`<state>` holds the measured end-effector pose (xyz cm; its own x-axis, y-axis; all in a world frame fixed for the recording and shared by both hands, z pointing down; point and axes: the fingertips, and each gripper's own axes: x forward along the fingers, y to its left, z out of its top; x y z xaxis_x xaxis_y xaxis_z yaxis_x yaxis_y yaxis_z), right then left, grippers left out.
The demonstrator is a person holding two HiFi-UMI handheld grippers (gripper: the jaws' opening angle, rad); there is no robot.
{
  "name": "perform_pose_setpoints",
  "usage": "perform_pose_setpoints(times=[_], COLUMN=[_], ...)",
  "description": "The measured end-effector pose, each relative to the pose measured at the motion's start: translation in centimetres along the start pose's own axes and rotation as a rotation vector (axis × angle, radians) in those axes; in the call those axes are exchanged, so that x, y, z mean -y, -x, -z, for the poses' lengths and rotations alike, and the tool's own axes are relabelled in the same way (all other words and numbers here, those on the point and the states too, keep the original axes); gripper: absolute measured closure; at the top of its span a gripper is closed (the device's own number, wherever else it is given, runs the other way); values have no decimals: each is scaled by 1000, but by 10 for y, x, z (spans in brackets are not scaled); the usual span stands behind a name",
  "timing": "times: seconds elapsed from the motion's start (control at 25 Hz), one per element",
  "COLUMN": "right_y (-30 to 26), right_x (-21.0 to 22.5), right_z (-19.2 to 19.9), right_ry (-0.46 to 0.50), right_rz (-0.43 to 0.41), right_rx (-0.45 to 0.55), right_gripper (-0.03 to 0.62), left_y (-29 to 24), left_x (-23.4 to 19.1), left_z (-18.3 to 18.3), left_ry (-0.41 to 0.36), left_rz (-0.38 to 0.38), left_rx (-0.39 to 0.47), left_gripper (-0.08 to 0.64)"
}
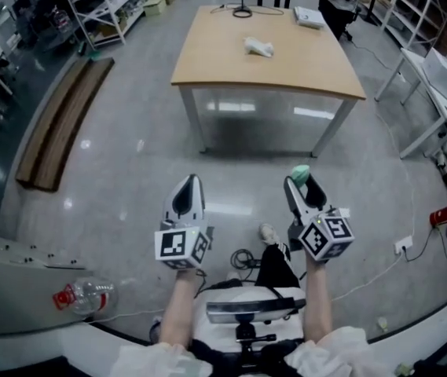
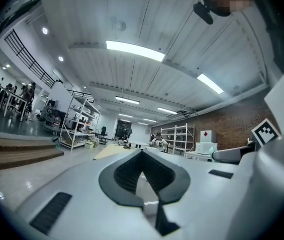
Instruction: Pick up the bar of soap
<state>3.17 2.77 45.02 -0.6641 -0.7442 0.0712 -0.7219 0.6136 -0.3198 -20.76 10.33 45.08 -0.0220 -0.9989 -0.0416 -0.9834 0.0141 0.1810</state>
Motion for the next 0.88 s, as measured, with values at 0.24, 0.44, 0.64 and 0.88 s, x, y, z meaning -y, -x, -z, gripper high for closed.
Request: perform_pose_setpoints(times=[0.24, 0.44, 0.64, 0.88], right_y=[56, 110, 201, 311], right_x=[-36, -39, -48, -55], right_z=[-4, -8, 10, 27], right_ry=[11, 11, -10, -29], right_rz=[-16, -6, -9, -16], right_rx=[20, 40, 39, 23], right_gripper=[337, 337, 337, 337], left_y=[58, 94, 157, 258], left_x=[6, 40, 100, 157], left_z=[-11, -13, -7, 7], left_ry=[4, 23, -20, -26], left_rz=[-28, -16, -14, -48], left_rx=[-6, 12, 10, -23], left_gripper=[560, 560, 560, 560])
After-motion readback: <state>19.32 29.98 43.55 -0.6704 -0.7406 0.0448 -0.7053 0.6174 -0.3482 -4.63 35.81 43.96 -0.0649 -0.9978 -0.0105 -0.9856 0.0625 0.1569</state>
